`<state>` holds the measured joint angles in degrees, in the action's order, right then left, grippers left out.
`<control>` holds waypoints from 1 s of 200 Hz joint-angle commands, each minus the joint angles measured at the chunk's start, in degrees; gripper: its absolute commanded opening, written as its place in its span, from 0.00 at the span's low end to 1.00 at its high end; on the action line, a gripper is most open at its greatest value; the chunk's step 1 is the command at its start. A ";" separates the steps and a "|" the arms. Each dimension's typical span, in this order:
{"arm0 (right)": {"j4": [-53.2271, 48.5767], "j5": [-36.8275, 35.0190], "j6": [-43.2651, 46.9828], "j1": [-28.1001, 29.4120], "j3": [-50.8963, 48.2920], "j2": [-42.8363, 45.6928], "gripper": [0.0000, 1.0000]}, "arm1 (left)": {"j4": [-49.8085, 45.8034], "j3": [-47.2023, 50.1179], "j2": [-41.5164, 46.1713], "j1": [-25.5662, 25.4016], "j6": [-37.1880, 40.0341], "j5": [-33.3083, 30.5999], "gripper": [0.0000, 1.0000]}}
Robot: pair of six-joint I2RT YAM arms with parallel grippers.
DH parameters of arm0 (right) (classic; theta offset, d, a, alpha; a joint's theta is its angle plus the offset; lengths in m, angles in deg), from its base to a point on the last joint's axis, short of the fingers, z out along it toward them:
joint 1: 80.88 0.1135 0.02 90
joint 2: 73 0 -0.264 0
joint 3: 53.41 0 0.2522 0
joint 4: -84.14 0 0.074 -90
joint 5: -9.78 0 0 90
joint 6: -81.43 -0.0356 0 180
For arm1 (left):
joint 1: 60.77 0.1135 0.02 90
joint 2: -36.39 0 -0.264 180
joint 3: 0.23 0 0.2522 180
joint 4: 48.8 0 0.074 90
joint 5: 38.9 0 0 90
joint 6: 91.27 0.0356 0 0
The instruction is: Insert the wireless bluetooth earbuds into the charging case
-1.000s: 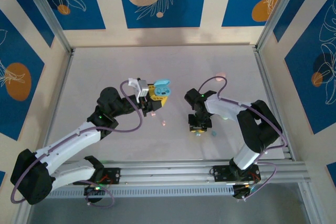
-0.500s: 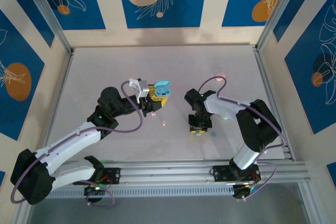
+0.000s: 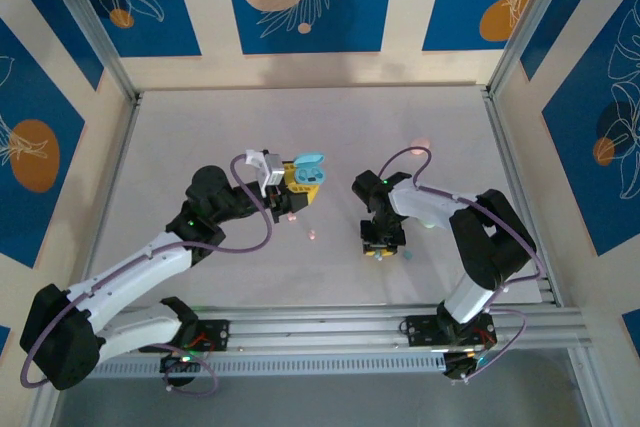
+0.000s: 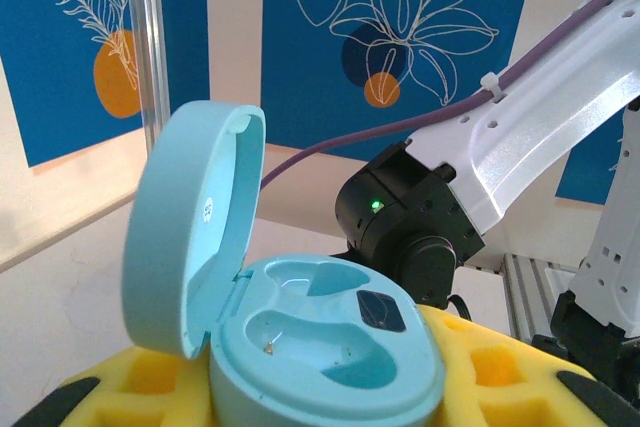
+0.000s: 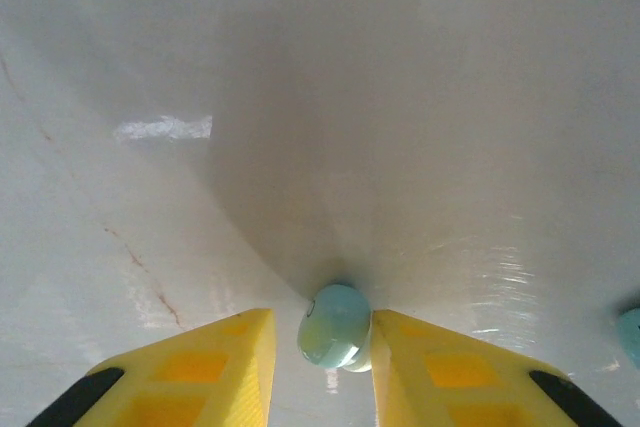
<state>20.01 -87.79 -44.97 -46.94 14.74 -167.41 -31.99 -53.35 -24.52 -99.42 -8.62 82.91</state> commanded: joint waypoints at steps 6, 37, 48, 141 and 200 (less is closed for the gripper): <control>-0.52 -0.27 0.60 -0.69 1.15 -0.29 0.32 | 0.90 -0.41 0.25 -0.46 0.41 0.17 0.26; 0.16 0.07 1.25 -0.88 1.25 -1.16 0.30 | 0.63 -0.21 0.52 -0.46 0.52 -0.17 0.25; 0.18 -0.09 1.16 -0.97 1.19 -1.41 0.28 | 0.63 -0.27 0.52 -0.46 0.50 -0.17 0.26; 1.15 0.54 1.33 -1.85 0.77 -2.41 0.26 | 1.06 0.06 0.44 -0.46 0.18 0.08 0.25; 0.97 1.94 0.81 -1.85 0.31 0.36 0.21 | 0.81 0.07 0.62 -0.46 0.33 -0.25 0.25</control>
<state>21.50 -87.66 -43.99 -48.56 14.74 -169.05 -31.99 -53.35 -24.52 -99.42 -8.64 82.91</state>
